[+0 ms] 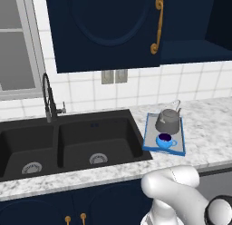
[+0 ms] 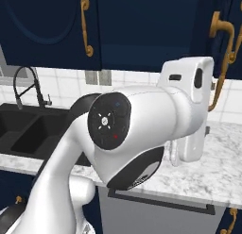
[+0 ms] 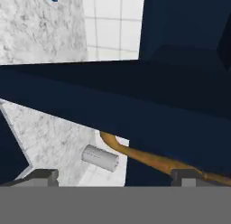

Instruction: Pick the kettle from the counter and place it on the tray. Then pick the mug from the cabinet and place it on the tray. Then close the cabinet doors.

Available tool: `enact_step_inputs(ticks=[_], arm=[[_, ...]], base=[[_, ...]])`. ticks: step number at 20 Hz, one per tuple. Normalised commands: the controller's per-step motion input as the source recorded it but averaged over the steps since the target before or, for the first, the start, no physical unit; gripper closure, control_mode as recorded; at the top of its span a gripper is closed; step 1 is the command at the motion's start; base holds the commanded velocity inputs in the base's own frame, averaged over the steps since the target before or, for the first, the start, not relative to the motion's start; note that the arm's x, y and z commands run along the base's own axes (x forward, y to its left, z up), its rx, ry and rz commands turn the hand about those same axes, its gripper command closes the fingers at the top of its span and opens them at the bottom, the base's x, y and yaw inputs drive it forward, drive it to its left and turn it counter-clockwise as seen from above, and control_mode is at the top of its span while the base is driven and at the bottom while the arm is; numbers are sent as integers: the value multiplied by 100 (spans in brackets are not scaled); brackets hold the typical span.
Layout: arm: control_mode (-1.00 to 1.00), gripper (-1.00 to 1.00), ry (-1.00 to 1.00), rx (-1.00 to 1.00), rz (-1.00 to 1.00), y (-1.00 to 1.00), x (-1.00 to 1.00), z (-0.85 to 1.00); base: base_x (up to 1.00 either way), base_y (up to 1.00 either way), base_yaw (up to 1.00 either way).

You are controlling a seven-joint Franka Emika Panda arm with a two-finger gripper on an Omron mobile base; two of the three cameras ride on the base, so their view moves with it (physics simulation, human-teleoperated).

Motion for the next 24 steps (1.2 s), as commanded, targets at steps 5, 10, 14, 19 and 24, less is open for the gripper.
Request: enact_step_inputs(ticks=[5, 10, 14, 19, 24], arm=[[-100, -100, 0, -11, 27, 69, 60, 0], [-100, -100, 0, -13, 22, 74, 61, 0], [-100, -100, 1, -8, 23, 69, 67, 0], [-100, -100, 3, -10, 22, 67, 73, -14], [-100, -100, 7, -8, 20, 60, 86, -30]], base=[[0, 0, 0], [0, 0, 0], [0, 0, 0], [0, 0, 0], [0, 0, 0]])
